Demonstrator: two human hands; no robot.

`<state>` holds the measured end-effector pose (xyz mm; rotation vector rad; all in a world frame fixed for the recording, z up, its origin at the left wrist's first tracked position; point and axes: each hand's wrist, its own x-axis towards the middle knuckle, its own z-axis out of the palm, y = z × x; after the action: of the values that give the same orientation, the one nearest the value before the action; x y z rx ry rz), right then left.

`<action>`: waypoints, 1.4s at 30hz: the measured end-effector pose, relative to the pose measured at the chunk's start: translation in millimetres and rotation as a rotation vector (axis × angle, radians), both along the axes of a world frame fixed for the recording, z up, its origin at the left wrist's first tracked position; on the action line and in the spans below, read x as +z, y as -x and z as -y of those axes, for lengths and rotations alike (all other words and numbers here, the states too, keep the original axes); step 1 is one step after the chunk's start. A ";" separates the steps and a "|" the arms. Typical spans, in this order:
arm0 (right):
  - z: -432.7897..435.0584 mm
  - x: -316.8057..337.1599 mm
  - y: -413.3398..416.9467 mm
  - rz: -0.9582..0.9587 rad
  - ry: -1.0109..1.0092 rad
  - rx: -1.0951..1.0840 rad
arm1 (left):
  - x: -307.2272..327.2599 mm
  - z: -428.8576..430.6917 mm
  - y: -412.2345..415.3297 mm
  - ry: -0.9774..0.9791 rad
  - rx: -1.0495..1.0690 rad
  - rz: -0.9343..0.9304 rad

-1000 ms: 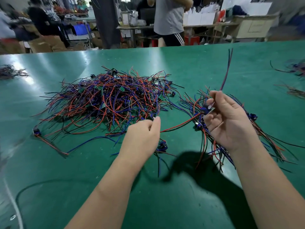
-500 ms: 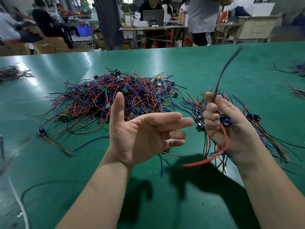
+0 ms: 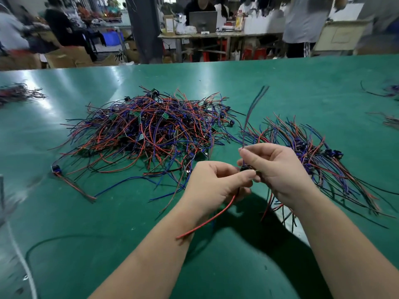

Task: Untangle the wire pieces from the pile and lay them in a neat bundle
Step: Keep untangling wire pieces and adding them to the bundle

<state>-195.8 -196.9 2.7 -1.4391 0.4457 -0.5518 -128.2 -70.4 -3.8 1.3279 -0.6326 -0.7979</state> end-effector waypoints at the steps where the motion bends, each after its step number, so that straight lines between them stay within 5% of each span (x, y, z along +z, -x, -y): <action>1: 1.4 -0.5 0.7 -0.039 0.001 0.025 | -0.7 -0.1 -0.2 -0.013 0.017 0.037; 6: 9.9 3.8 5.9 -0.116 -0.079 0.061 | -4.3 2.8 5.5 -0.023 0.012 0.021; 14: 42.1 20.4 20.0 0.092 -0.462 -0.228 | -3.9 2.4 26.3 -0.036 -0.196 0.067; 20: 48.0 19.0 19.5 0.199 -0.609 -0.201 | -1.1 0.3 22.7 -0.067 -0.177 0.141; 29: 51.8 24.8 23.4 0.146 -0.599 -0.215 | -1.2 -1.2 17.7 -0.079 -0.231 0.138; 38: 48.8 23.1 23.9 0.053 -0.551 -0.287 | -3.3 -4.1 10.8 -0.211 -0.307 0.377; 42: 44.1 24.1 22.4 0.006 -0.597 -0.212 | -1.7 -7.2 11.8 -0.229 -0.422 0.285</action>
<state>-218.2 -241.1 26.7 -0.8229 0.6960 -0.5325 -140.0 -63.2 -5.5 1.5558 -1.0975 -1.0530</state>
